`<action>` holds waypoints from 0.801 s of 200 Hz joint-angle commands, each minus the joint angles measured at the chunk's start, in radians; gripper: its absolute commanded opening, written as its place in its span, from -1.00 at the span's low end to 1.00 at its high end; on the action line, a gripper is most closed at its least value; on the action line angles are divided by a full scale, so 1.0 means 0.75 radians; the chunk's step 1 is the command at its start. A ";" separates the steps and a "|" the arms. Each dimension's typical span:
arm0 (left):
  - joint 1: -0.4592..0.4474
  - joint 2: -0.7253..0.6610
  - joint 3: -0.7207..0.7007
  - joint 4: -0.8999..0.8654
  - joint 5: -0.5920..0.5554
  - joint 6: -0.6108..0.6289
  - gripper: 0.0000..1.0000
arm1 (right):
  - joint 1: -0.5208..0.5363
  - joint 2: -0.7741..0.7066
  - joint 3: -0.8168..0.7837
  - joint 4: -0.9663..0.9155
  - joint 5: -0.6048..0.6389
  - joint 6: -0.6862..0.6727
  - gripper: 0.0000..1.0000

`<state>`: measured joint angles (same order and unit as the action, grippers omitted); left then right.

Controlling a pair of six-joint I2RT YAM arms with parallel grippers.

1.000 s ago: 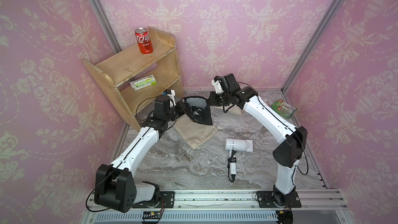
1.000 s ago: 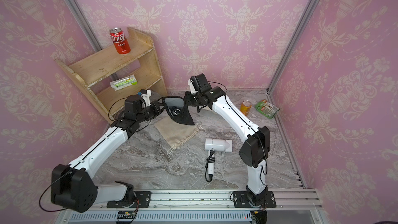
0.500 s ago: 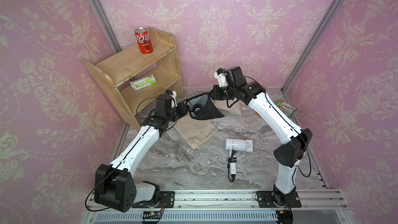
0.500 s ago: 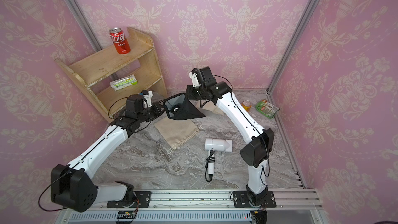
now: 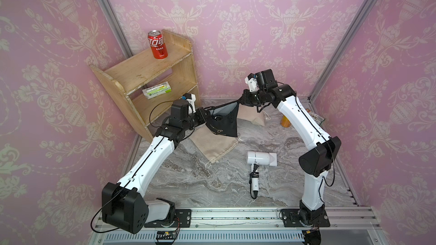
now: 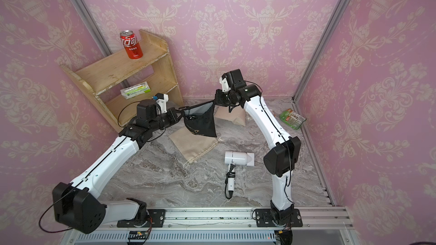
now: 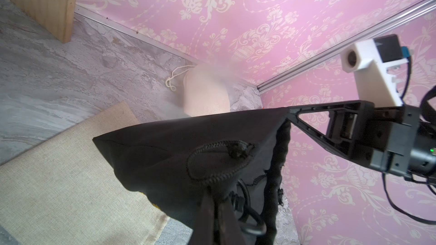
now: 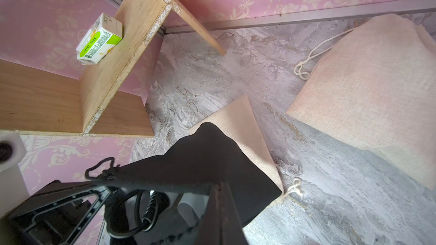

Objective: Pack away hair dryers
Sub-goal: Place the drawstring bag in the drawstring bag.

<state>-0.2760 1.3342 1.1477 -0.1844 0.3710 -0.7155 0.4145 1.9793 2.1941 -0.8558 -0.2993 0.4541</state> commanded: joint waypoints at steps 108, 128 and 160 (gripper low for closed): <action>0.021 0.171 0.122 0.006 -0.028 0.082 -1.00 | -0.022 0.341 0.519 0.053 0.022 -0.184 -1.00; 0.020 0.213 0.144 0.008 -0.028 0.093 -1.00 | -0.023 0.378 0.562 0.091 0.015 -0.218 -1.00; 0.024 0.249 0.127 0.018 -0.032 0.106 -1.00 | -0.022 0.396 0.557 0.136 -0.021 -0.297 -1.00</action>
<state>-0.2695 1.5135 1.2171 -0.1890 0.3668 -0.6735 0.4088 2.2707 2.5797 -0.8341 -0.2981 0.3065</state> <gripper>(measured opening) 0.050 0.045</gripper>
